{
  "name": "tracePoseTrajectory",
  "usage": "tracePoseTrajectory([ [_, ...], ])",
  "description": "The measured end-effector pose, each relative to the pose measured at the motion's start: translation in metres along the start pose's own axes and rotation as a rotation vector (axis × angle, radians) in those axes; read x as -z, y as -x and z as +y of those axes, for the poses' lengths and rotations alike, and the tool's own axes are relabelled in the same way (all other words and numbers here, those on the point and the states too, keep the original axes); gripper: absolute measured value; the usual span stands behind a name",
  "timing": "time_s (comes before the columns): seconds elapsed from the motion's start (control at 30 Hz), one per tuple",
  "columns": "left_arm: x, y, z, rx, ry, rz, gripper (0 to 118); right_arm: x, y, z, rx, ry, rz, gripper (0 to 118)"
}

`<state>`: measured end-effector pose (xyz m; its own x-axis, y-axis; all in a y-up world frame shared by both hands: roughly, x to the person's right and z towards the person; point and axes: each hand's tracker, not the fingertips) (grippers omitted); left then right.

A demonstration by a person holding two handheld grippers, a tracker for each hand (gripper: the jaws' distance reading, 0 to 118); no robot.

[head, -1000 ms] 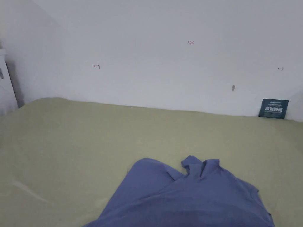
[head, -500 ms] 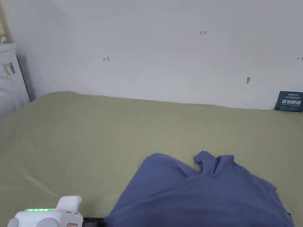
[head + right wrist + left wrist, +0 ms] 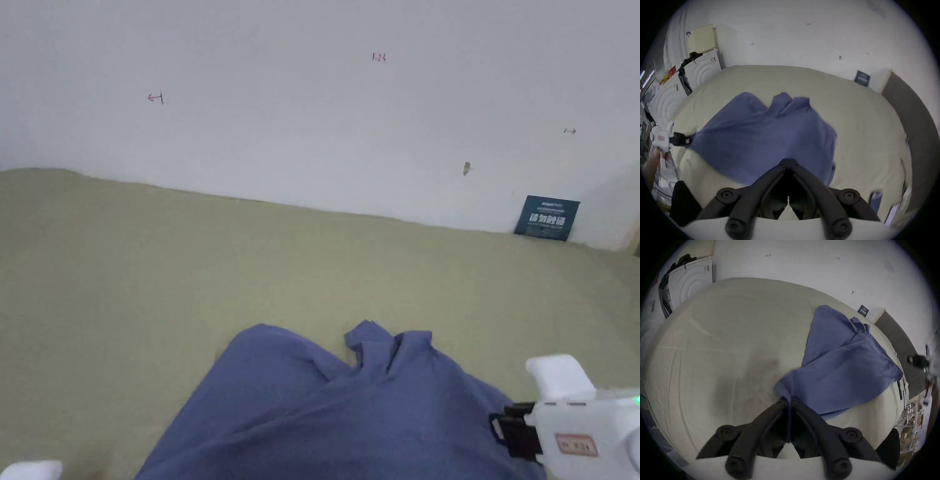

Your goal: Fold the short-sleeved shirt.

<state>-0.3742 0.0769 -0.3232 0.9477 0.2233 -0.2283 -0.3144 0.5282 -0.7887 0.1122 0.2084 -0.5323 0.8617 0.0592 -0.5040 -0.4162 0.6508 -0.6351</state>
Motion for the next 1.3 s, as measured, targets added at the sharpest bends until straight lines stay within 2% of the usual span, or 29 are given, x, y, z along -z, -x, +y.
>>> tracePoseTrajectory([
  [0.03, 0.004, 0.004, 0.002, -0.011, 0.007, -0.005, 3, 0.015, -0.011, 0.021, -0.016, 0.029, 0.019, 0],
  [0.17, 0.005, 0.004, 0.004, -0.017, 0.007, -0.007, 3, 0.091, -0.050, 0.101, -0.055, 0.086, -0.036, 0],
  [0.23, 0.006, 0.000, 0.006, 0.000, 0.010, 0.000, 3, 0.130, -0.061, 0.123, -0.102, 0.101, -0.020, 0],
  [0.27, 0.006, -0.001, 0.007, 0.001, 0.010, 0.003, 3, 0.149, -0.064, 0.128, -0.154, 0.099, -0.004, 1],
  [0.3, 0.002, -0.005, 0.006, 0.003, 0.013, 0.004, 3, 0.165, -0.067, 0.132, -0.197, 0.093, 0.002, 15],
  [0.33, 0.002, -0.006, 0.007, 0.005, 0.016, 0.004, 3, 0.178, -0.068, 0.135, -0.226, 0.097, 0.010, 48],
  [0.37, 0.002, -0.006, 0.008, 0.004, 0.019, 0.002, 3, 0.192, -0.071, 0.136, -0.252, 0.125, 0.039, 89],
  [0.4, 0.002, -0.005, 0.008, 0.001, 0.021, 0.000, 3, 0.205, -0.071, 0.133, -0.268, 0.187, 0.038, 118],
  [0.43, 0.002, -0.003, 0.008, -0.005, 0.023, -0.002, 3, 0.216, -0.072, 0.130, -0.288, 0.207, 0.038, 113],
  [0.47, 0.002, -0.002, 0.008, -0.015, 0.022, -0.007, 3, 0.222, -0.075, 0.127, -0.307, 0.147, 0.080, 110],
  [0.57, 0.004, 0.002, 0.008, -0.066, 0.026, -0.026, 4, 0.240, -0.078, 0.120, -0.304, 0.175, 0.057, 109],
  [0.63, 0.003, 0.004, 0.009, -0.118, 0.027, -0.041, 4, 0.247, -0.081, 0.113, -0.276, 0.111, 0.096, 107],
  [0.67, 0.003, 0.005, 0.009, -0.133, 0.026, -0.046, 4, 0.250, -0.080, 0.118, -0.263, 0.093, 0.120, 100],
  [0.7, 0.003, 0.006, 0.007, -0.137, 0.022, -0.049, 4, 0.253, -0.081, 0.116, -0.249, 0.095, 0.133, 100],
  [0.73, 0.004, 0.007, 0.007, -0.141, 0.019, -0.051, 4, 0.256, -0.082, 0.116, -0.237, 0.117, 0.151, 95],
  [0.77, 0.003, 0.007, 0.006, -0.141, 0.014, -0.054, 4, 0.258, -0.082, 0.115, -0.233, 0.149, 0.170, 80],
  [0.8, 0.003, 0.006, 0.005, -0.138, 0.008, -0.056, 4, 0.255, -0.075, 0.115, -0.236, 0.185, 0.174, 35],
  [0.83, 0.003, 0.007, 0.003, -0.138, 0.006, -0.057, 4, 0.253, -0.072, 0.114, -0.248, 0.180, 0.172, 1],
  [0.87, 0.003, 0.007, 0.003, -0.142, 0.005, -0.059, 4, 0.247, -0.070, 0.111, -0.268, 0.148, 0.156, 2],
  [0.93, 0.002, 0.007, 0.004, -0.151, 0.004, -0.062, 4, 0.234, -0.066, 0.114, -0.190, 0.141, 0.220, 2],
  [1.03, -0.002, 0.005, 0.006, -0.152, 0.006, -0.057, 4, 0.201, -0.063, 0.121, -0.203, 0.052, 0.166, 2],
  [1.13, -0.015, -0.002, 0.010, -0.108, -0.019, -0.034, 4, 0.160, -0.069, 0.134, -0.160, 0.008, 0.185, 2],
  [1.23, -0.038, -0.008, 0.023, -0.058, -0.076, -0.059, 4, 0.117, -0.073, 0.148, -0.148, -0.046, 0.171, 2],
  [1.3, -0.055, -0.013, 0.038, -0.040, -0.117, -0.087, 4, 0.088, -0.074, 0.157, -0.106, -0.069, 0.147, 2],
])
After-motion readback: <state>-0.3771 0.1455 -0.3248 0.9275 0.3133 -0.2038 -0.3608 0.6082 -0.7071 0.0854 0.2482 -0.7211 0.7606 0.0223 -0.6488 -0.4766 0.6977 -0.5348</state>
